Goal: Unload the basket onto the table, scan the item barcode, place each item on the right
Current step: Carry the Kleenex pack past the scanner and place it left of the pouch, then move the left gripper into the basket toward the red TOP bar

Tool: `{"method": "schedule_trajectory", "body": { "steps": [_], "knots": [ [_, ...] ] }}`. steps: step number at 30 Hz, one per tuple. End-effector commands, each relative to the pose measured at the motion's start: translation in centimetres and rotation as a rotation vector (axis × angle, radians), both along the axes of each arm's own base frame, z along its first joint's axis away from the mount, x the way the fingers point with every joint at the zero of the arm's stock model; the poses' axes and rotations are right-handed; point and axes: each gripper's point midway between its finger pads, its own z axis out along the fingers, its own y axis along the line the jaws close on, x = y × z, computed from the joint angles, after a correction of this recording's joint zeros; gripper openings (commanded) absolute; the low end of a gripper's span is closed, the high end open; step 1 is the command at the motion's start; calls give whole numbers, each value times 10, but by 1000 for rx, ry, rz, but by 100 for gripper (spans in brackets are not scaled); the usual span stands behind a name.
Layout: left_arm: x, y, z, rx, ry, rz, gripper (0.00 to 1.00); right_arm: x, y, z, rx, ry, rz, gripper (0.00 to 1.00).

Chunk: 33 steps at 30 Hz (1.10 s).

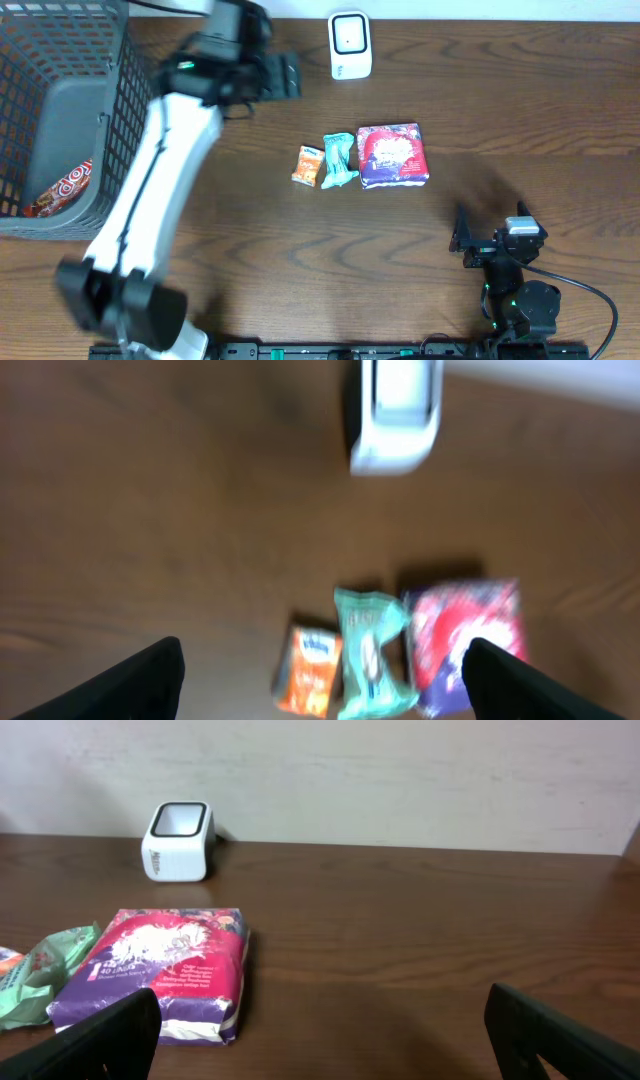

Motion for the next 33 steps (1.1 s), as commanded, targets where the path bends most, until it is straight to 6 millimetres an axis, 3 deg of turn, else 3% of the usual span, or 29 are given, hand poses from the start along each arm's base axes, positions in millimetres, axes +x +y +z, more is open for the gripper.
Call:
{"method": "schedule_trajectory", "body": {
  "steps": [1,3,4,10,13,15,18,19,24,29,33],
  "knots": [
    [-8,39,57,-17,-141,80,90,0,-2,-1,13,3,-10,99],
    [-12,58,78,-24,-199,122,91,0,-2,-1,13,3,-10,99],
    [-14,68,88,-26,-227,144,98,0,-2,-1,13,3,-10,99],
    [-25,129,154,-31,-445,287,98,0,-2,-1,14,3,-10,99],
    [-32,161,179,-17,-532,363,98,0,-2,-1,14,3,-10,99],
    [-37,187,185,8,-554,434,98,0,-2,-1,13,3,-10,99],
    [-47,230,177,64,-520,564,98,0,-2,-1,13,3,-10,99],
    [-55,253,166,100,-476,640,98,0,-2,-1,13,3,-10,99],
    [-78,317,144,202,-388,853,98,0,-2,-1,14,3,-10,99],
    [-89,358,139,227,-378,955,98,0,-2,-1,13,3,-10,99],
    [-94,379,118,233,-310,999,98,0,-2,-1,13,3,-10,99]
  ]
}}
